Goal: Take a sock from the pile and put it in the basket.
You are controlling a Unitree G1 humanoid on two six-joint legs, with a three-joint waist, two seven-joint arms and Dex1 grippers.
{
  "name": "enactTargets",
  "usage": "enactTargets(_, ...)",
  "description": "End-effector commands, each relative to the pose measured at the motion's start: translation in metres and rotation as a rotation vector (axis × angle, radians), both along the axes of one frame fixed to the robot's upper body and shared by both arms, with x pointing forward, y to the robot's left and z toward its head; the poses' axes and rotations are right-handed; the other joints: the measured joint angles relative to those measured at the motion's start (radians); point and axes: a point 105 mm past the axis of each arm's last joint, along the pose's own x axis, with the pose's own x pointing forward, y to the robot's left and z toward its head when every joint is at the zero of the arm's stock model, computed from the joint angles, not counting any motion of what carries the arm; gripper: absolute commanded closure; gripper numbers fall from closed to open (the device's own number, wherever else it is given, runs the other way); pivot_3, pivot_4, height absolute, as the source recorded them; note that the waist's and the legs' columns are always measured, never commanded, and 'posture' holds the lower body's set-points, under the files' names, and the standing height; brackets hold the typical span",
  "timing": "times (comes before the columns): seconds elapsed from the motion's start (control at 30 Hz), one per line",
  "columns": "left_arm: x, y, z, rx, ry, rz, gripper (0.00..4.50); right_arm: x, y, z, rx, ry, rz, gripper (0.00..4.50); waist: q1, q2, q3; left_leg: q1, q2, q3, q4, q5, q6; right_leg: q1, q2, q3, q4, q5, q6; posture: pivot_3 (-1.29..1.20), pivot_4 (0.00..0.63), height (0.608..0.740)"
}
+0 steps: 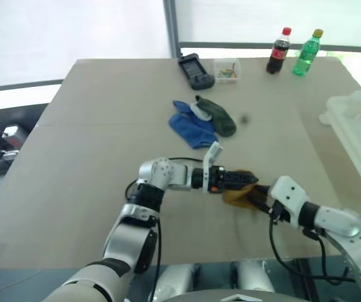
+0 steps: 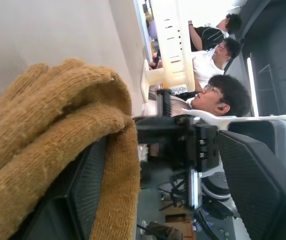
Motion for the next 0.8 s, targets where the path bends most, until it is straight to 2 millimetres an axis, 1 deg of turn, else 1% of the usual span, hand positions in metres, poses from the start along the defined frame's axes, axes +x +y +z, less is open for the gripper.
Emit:
enactTargets(0.03,0.000,-0.001,-0.015,0.036,-0.010,0.011,0.89,-0.004,-0.006,0.026,0.060,-0.053,-0.074,1.39,0.006,0.000,0.000,0.000,0.000,0.000,0.000,0.000,0.000,0.000,0.000,0.000,0.000,0.000,0.000,0.00,0.150,0.740)
enactTargets(0.07,0.001,0.000,-0.012,0.016,-0.027,0.012,0.89,-0.004,-0.008,0.030,0.085,-0.058,-0.104,0.97,0.008,-0.001,0.000,0.000,0.000,0.000,0.001,0.000,0.000,0.000,0.000,0.000,0.000,0.000,0.000,0.00,0.150,0.740)
enactTargets(0.1,0.001,0.001,-0.008,-0.006,-0.046,0.010,0.89,-0.003,-0.009,0.033,0.113,-0.057,-0.129,0.44,0.012,-0.001,0.000,0.000,0.000,0.000,0.001,0.000,0.000,0.000,0.000,0.000,0.000,0.000,0.000,0.00,0.150,0.740)
enactTargets(0.13,0.002,0.003,-0.002,-0.042,-0.077,0.021,0.89,-0.004,-0.007,0.035,0.145,-0.047,-0.138,0.14,0.014,-0.001,0.000,0.000,0.000,0.000,0.001,0.000,0.000,0.000,0.000,0.001,0.000,0.000,0.000,0.00,0.150,0.740)
enactTargets(0.17,0.005,0.005,0.005,-0.077,-0.104,0.036,0.89,-0.005,-0.004,0.037,0.169,-0.038,-0.136,0.14,0.014,-0.001,0.000,0.000,0.000,0.000,0.001,0.000,0.000,0.000,0.000,0.001,0.001,0.000,0.000,0.00,0.150,0.740)
enactTargets(0.23,0.009,0.018,0.025,-0.149,-0.216,0.086,0.89,0.000,0.000,0.038,0.239,-0.011,-0.172,0.14,0.012,-0.001,0.000,-0.001,0.000,0.000,0.001,0.000,0.000,0.000,0.000,0.001,0.001,0.000,0.000,0.00,0.150,0.740)
enactTargets(0.27,0.009,0.023,0.031,-0.167,-0.245,0.099,0.89,0.002,0.002,0.038,0.256,-0.002,-0.185,0.14,0.007,-0.001,0.000,-0.001,0.001,0.000,0.001,0.000,0.000,0.000,0.000,0.001,0.001,0.000,0.000,0.00,0.150,0.740)
enactTargets(0.3,0.011,0.029,0.037,-0.179,-0.257,0.128,0.63,0.006,0.005,0.038,0.286,0.007,-0.196,0.07,0.004,-0.001,0.000,-0.001,0.001,0.000,0.000,0.000,0.000,-0.001,0.000,0.002,0.001,0.000,0.000,0.00,0.150,0.740)
enactTargets(0.33,0.009,0.034,0.039,-0.167,-0.292,0.133,0.36,0.010,0.008,0.037,0.313,0.023,-0.209,0.06,0.000,-0.001,0.000,-0.002,0.001,0.000,0.000,0.000,0.000,-0.003,0.000,0.002,0.001,0.000,0.000,0.00,0.150,0.740)
enactTargets(0.4,0.005,0.041,0.040,-0.140,-0.352,0.135,0.04,0.017,0.012,0.036,0.342,0.037,-0.234,0.06,-0.007,0.000,0.000,-0.004,0.002,0.000,0.000,0.000,0.000,-0.005,0.001,0.003,0.002,0.000,0.000,0.00,0.150,0.740)
enactTargets(0.5,0.000,0.055,0.046,-0.106,-0.480,0.151,0.04,0.029,0.018,0.040,0.402,0.055,-0.263,0.06,-0.008,0.000,0.000,-0.004,0.001,0.001,0.000,0.000,0.000,-0.006,0.000,0.002,0.001,0.000,0.000,0.00,0.150,0.740)
enactTargets(0.57,-0.002,0.061,0.051,-0.105,-0.527,0.166,0.04,0.033,0.020,0.041,0.419,0.069,-0.271,0.06,-0.007,0.000,0.000,-0.004,0.000,0.002,-0.001,0.000,0.000,-0.006,0.000,0.002,0.001,0.000,0.000,0.00,0.150,0.740)
enactTargets(0.6,-0.001,0.068,0.054,-0.084,-0.595,0.178,0.04,0.035,0.021,0.041,0.423,0.080,-0.274,0.06,-0.006,0.000,0.000,-0.005,0.000,0.001,0.000,0.000,0.000,-0.006,0.000,0.001,0.001,0.000,0.000,0.00,0.150,0.740)
enactTargets(0.63,-0.005,0.074,0.053,-0.045,-0.703,0.161,0.04,0.037,0.023,0.039,0.426,0.097,-0.274,0.06,-0.008,0.000,0.000,-0.005,0.000,0.001,0.000,0.000,0.000,-0.006,0.000,0.001,0.001,0.000,0.000,0.00,0.150,0.740)
enactTargets(0.7,-0.014,0.081,0.050,0.020,-0.882,0.105,0.04,0.041,0.024,0.034,0.412,0.130,-0.283,0.06,-0.010,0.001,0.000,-0.004,0.001,0.001,-0.001,0.000,0.000,-0.007,0.000,0.001,0.001,0.000,-0.001,0.00,0.150,0.740)
enactTargets(0.8,-0.017,0.091,0.049,0.047,-1.022,0.094,0.04,0.043,0.021,0.018,0.354,0.189,-0.321,0.06,-0.007,0.002,0.000,-0.004,0.001,0.003,-0.003,0.000,0.000,-0.007,0.000,0.001,0.001,0.000,-0.001,0.00,0.150,0.740)
